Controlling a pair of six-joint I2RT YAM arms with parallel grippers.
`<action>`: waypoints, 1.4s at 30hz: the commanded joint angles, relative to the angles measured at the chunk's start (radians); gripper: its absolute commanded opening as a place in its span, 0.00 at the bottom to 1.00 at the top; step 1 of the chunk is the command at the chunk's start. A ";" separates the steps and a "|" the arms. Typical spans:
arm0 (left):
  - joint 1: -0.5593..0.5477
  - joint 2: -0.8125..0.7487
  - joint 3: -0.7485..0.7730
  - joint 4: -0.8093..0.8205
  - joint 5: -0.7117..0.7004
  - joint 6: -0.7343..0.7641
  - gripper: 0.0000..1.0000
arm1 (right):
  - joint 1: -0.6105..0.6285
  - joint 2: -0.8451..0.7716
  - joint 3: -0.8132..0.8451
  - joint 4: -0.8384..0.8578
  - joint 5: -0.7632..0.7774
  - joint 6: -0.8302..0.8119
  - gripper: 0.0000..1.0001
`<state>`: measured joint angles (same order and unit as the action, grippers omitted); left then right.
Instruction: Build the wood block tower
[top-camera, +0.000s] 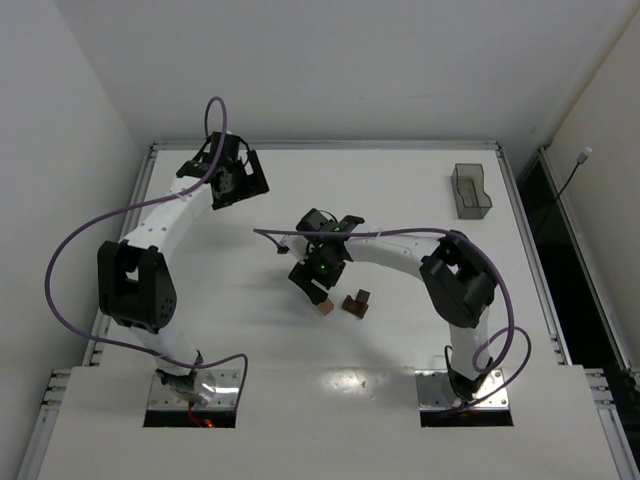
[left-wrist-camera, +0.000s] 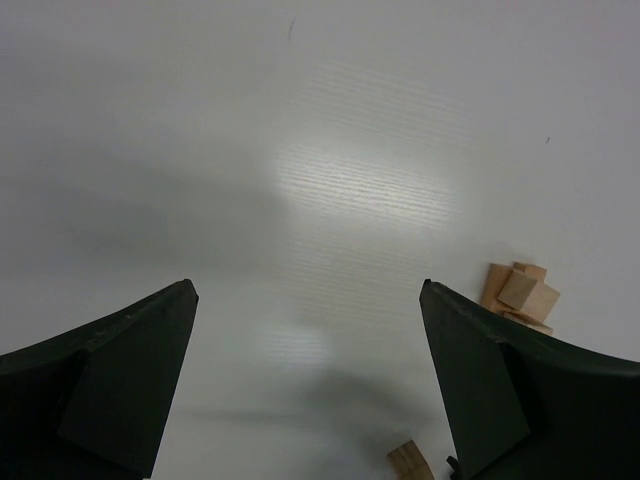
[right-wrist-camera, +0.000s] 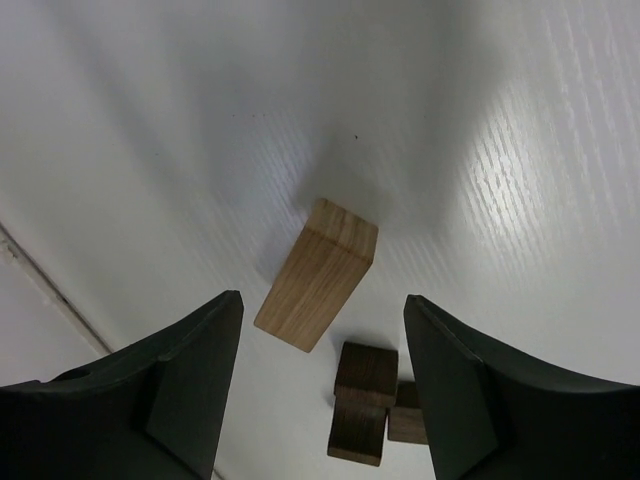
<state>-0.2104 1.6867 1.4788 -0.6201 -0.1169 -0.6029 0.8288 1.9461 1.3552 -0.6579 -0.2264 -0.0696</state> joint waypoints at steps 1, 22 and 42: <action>0.022 -0.033 -0.018 0.011 -0.006 0.000 0.92 | 0.004 -0.016 0.039 -0.019 0.049 0.068 0.62; 0.040 -0.002 -0.008 0.011 -0.015 -0.009 0.92 | 0.004 0.100 0.105 -0.115 -0.083 0.022 0.51; 0.049 -0.013 -0.047 0.020 -0.024 -0.009 0.92 | -0.075 0.019 0.174 -0.154 -0.017 0.102 0.00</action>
<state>-0.1749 1.6886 1.4467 -0.6174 -0.1272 -0.6067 0.8055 2.0476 1.4483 -0.7975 -0.2527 -0.0162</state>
